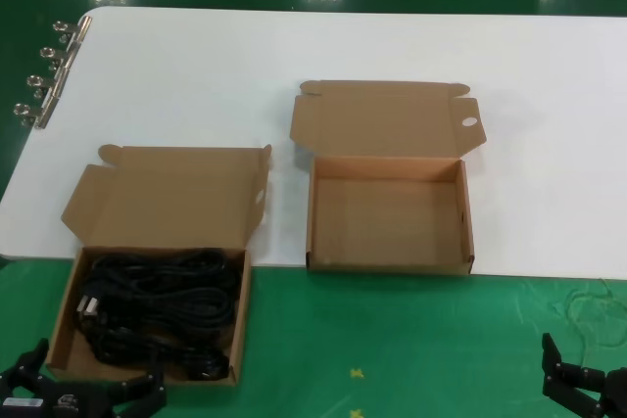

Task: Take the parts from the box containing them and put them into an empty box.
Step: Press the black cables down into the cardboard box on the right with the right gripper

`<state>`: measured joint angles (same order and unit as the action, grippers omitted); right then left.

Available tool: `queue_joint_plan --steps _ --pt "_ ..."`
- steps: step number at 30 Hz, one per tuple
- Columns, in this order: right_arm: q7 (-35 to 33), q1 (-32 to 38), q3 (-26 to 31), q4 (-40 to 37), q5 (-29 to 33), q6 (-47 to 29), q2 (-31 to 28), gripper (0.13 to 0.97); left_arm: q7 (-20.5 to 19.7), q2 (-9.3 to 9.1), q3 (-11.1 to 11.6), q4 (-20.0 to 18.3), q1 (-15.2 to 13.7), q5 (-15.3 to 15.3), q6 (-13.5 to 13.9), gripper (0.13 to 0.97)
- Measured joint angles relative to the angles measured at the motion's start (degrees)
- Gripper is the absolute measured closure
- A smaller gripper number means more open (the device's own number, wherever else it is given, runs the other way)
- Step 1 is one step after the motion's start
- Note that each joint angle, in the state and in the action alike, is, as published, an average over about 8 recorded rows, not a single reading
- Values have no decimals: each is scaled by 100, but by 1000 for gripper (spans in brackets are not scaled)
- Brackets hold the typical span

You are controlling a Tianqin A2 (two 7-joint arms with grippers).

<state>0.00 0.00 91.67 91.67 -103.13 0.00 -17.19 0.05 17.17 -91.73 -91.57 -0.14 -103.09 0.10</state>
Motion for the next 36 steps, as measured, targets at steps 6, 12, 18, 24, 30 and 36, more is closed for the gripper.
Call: queue_joint_plan --steps 6,12,18,24,30,36 --pt "0 0 0 0 0 0 0 132 0 0 0 0 0 0 0 132" --pt "0 0 0 0 0 0 0 140 0 0 0 0 0 0 0 132" --pt "0 0 0 0 0 0 0 184 0 0 0 0 0 0 0 132" --pt "0 0 0 0 0 0 0 256 0 0 0 0 0 0 0 132" --pt "0 0 0 0 0 0 0 346 0 0 0 0 0 0 0 132" --pt "0 0 0 0 0 0 0 496 0 0 0 0 0 0 0 132"
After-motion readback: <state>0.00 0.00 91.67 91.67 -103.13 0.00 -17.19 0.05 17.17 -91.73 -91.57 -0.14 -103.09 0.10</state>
